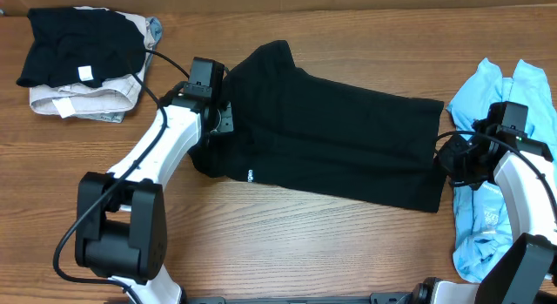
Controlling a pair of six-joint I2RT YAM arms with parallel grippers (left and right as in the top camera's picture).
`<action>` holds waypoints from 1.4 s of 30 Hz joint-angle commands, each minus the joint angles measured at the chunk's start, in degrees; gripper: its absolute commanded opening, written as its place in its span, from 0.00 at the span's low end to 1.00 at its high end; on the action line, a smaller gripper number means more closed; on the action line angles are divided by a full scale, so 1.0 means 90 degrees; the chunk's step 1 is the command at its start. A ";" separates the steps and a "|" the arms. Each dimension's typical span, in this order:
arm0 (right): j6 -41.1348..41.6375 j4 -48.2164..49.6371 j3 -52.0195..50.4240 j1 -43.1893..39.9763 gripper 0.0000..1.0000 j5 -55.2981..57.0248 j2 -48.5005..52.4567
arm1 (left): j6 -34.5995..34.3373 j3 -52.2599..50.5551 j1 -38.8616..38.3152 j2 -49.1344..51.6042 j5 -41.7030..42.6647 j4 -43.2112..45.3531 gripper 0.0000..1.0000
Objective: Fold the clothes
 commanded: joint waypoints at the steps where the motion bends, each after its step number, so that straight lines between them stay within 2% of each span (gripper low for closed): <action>1: -0.0066 0.0129 -0.0022 -0.0049 0.04 0.0112 0.0032 | -0.0044 -0.0024 0.0022 0.0063 -0.0129 0.0044 0.22; 4: -0.0068 0.0172 -0.0022 -0.0049 0.04 0.0112 0.0032 | -0.0041 -0.0024 0.0022 0.0063 -0.0129 0.0041 0.33; 5: -0.0068 0.0160 -0.0022 -0.0049 0.06 0.0112 0.0032 | -0.0041 -0.0024 0.0022 0.0063 -0.0129 0.0041 0.41; 8: -0.0066 0.0141 -0.0022 -0.0049 0.38 0.0109 0.0032 | -0.0041 -0.0024 0.0022 0.0063 -0.0129 0.0032 0.69; 10: -0.0066 0.0141 -0.0022 -0.0049 0.60 0.0112 0.0032 | -0.0041 -0.0024 0.0022 0.0063 -0.0129 0.0012 0.83; 15: -0.0032 0.0146 -0.0007 -0.0049 0.89 0.0061 0.0029 | 0.0002 0.0160 0.0080 0.0051 -0.0129 -0.0185 1.00; 17: 0.0005 0.0109 0.0117 -0.0049 0.96 -0.0211 0.0029 | 0.0032 0.0478 0.0160 0.0051 -0.0109 -0.0505 1.00; 19: -0.0015 -0.0095 0.0418 -0.0049 0.98 -0.0435 0.0027 | 0.0255 0.1124 0.0255 0.0051 0.0306 -0.1095 1.00; 20: -0.0058 -0.0233 0.0612 -0.0049 0.97 -0.0527 0.0027 | 0.0602 0.1528 0.0274 0.0051 0.0663 -0.1455 1.00; 22: -0.0153 -0.0544 0.1086 -0.0041 0.91 -0.0731 0.0027 | 0.1192 0.2528 0.0270 0.0051 0.1226 -0.2290 1.00; 26: -0.0619 -0.1137 0.2229 -0.0029 0.91 -0.1530 0.0029 | 0.1547 0.4279 0.0134 0.0073 0.1498 -0.3320 1.00; 30: -0.0918 -0.1734 0.3351 0.0177 0.91 -0.1734 0.0029 | 0.1809 0.5416 -0.0036 0.0296 0.1489 -0.3509 1.00; 34: -0.1003 -0.2157 0.4146 0.0566 0.91 -0.1421 0.0029 | 0.1814 0.6239 -0.0049 0.1039 0.1545 -0.3526 1.00; 38: -0.0976 -0.2353 0.4396 0.0967 0.91 -0.0780 0.0029 | 0.1700 0.7074 -0.0032 0.2166 0.1948 -0.3473 1.00; 42: -0.0976 -0.2509 0.4369 0.1134 0.91 -0.0646 0.0029 | 0.1637 0.7815 -0.0032 0.3291 0.1977 -0.3138 1.00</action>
